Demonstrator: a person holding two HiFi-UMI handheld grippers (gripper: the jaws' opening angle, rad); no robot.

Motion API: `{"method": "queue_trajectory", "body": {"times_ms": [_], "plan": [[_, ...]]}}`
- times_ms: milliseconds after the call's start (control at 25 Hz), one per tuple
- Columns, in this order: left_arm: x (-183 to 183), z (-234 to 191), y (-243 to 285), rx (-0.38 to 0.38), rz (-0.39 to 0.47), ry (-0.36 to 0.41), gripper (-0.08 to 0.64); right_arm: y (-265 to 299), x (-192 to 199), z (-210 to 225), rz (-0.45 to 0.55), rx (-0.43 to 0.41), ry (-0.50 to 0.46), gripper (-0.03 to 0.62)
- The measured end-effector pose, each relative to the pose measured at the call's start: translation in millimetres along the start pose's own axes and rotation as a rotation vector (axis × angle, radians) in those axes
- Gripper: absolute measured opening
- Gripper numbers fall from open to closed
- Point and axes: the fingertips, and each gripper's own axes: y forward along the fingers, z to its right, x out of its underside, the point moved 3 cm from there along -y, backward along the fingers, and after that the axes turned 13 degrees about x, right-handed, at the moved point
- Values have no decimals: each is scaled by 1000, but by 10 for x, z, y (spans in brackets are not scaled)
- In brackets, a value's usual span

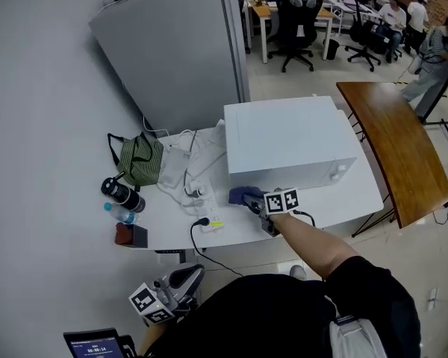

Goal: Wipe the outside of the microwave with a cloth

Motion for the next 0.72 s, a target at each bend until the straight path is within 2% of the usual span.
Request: {"method": "queue_trajectory", "body": {"times_ms": [160, 320, 480, 720], "plan": [[-22, 4, -284, -40, 4, -10, 3, 264, -48, -9, 14, 41, -2, 55], [21, 23, -177, -41, -5, -15, 3, -42, -70, 428, 43, 97, 33, 55], [88, 51, 305, -8, -33, -1, 3, -632, -140, 1084, 94, 157, 67, 57], [169, 239, 1316, 27, -57, 23, 3, -1735, -177, 2336, 155, 292, 177, 56]]}}
